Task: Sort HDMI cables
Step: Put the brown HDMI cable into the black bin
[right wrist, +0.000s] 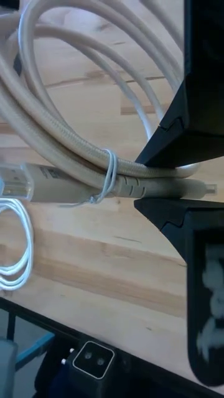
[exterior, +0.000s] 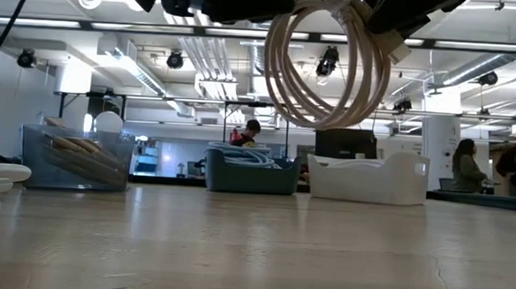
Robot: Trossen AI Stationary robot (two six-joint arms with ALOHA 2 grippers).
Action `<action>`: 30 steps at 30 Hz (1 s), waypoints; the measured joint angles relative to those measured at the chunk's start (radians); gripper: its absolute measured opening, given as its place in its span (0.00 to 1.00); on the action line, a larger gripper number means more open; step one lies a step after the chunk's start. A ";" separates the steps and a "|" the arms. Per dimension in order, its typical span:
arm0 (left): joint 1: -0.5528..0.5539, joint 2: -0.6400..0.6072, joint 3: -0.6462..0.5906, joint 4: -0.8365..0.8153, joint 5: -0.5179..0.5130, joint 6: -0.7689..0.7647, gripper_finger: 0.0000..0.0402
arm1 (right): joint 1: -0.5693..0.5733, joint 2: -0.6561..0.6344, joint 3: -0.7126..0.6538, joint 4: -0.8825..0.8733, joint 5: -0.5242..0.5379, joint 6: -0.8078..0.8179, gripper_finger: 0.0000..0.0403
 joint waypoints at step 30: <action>0.000 0.003 0.000 -0.048 -0.074 -0.076 0.02 | -0.034 -0.002 0.001 0.126 0.008 -0.149 0.31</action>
